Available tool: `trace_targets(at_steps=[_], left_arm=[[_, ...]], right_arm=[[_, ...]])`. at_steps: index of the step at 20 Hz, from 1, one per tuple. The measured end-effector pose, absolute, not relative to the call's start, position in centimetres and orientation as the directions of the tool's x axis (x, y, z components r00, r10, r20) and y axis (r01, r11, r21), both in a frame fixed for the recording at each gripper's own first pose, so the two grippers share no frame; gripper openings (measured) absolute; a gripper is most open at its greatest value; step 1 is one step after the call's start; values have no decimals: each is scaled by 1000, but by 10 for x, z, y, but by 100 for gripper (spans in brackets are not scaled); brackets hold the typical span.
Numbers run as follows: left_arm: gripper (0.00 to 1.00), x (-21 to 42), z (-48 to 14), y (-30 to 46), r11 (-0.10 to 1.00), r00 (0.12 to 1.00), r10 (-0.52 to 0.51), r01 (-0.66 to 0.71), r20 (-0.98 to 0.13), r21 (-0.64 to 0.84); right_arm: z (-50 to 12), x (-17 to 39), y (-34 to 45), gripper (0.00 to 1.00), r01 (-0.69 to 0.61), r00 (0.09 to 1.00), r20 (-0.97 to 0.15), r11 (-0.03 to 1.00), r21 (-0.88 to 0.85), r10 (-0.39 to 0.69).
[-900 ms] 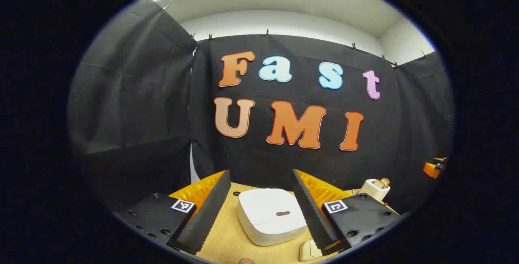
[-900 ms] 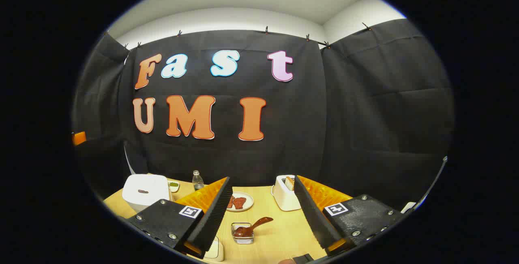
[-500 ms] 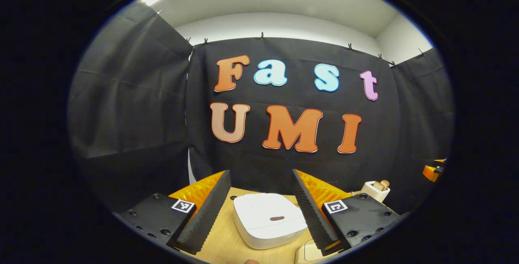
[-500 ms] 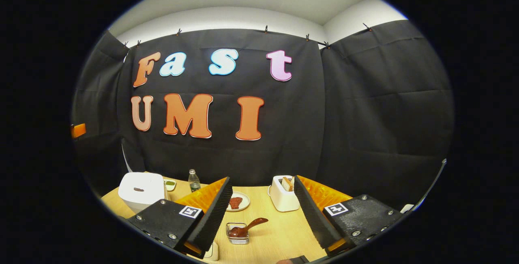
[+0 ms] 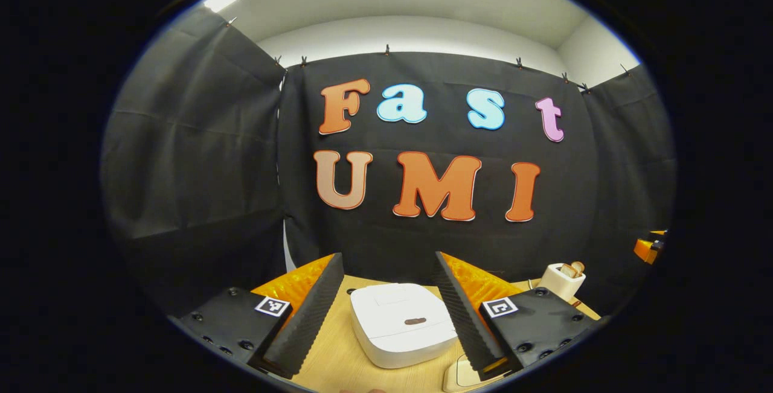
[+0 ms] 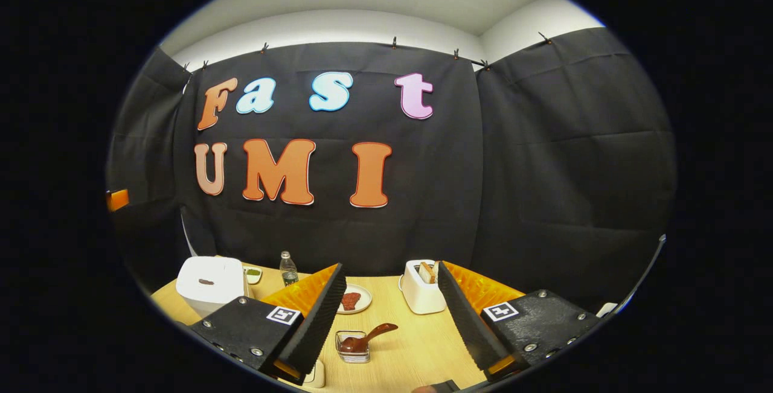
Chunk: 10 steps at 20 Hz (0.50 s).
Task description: Close the left gripper, press the button to open the rice cooker; take a wooden spoon from the chopstick holder with the right hand, scoop a spoonful of rice and pour it into the rice cooker, then put the wooden spoon back into the chopstick holder.
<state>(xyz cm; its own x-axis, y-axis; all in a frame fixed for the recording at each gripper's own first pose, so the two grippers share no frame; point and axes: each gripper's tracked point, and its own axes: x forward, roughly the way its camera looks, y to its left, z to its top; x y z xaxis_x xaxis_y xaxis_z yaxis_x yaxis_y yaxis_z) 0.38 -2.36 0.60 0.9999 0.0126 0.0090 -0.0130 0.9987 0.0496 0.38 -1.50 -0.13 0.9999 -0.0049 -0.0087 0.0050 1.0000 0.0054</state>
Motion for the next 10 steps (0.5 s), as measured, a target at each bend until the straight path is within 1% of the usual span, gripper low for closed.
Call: trace_targets(at_steps=[4, 6, 8, 10], left_arm=[[100, 2, 4, -23, 1000, 1000, 8, -8, 1, 25], [100, 0, 5, -25, 1000, 1000, -8, 8, -5, 28], [100, -1, 7, -21, 999, 1000, 2, -2, 2, 42], [89, -3, 9, -22, 998, 1000, 3, -4, 3, 58]], right_arm=[[0, 2, -19, 94, 16, 1000, -6, 1000, 3, -16], [-1, 0, -16, 94, 5, 1000, -6, 1000, 6, -5], [-3, 0, -16, 94, 5, 1000, -10, 1000, 4, -5], [-9, -1, -14, 94, 3, 1000, -27, 1000, 5, -3]])
